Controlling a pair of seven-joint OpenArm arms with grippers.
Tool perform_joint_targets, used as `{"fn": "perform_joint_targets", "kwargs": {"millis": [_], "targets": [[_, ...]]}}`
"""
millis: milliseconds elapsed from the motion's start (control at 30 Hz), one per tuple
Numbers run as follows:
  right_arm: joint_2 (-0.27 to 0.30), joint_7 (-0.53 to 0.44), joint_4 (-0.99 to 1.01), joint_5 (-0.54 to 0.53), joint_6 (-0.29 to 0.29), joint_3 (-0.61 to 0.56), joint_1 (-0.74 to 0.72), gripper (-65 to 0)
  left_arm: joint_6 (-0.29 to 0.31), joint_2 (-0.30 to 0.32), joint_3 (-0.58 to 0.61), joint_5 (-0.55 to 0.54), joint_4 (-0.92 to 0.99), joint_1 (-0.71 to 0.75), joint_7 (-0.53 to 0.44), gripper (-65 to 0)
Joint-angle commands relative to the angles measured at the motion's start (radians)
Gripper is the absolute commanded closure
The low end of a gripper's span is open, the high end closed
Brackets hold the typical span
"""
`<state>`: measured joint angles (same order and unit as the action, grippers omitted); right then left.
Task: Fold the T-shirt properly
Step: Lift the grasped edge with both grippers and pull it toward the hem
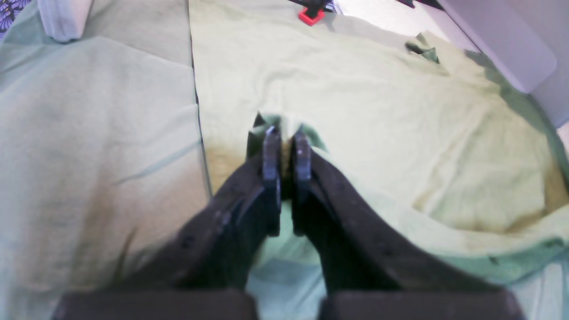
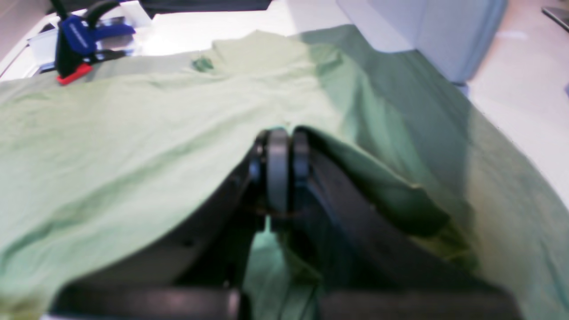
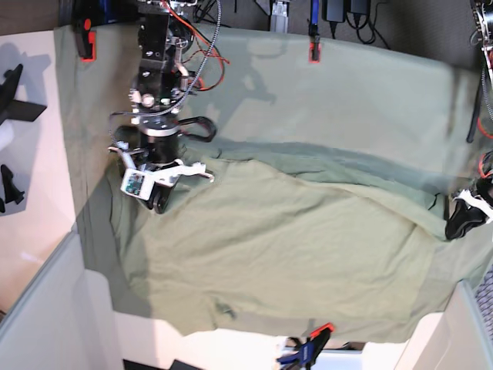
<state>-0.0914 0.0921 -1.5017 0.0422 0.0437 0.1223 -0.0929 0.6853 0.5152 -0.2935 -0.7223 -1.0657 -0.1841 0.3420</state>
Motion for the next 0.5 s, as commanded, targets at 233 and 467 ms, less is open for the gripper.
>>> {"fn": "perform_joint_targets", "kwargs": {"millis": [233, 467], "targets": [[0.045, -0.032, 0.161, 0.004, -0.026, 0.0, -0.158, 0.0, 0.013, 0.019, -0.007, -0.016, 0.08, -0.037, -0.049, 0.0], [0.045, -0.088, 0.291, 0.004, -0.026, 0.0, -0.236, 0.0, 0.013, 0.016, -0.006, 0.003, 0.089, -0.061, -0.088, 0.0]]}}
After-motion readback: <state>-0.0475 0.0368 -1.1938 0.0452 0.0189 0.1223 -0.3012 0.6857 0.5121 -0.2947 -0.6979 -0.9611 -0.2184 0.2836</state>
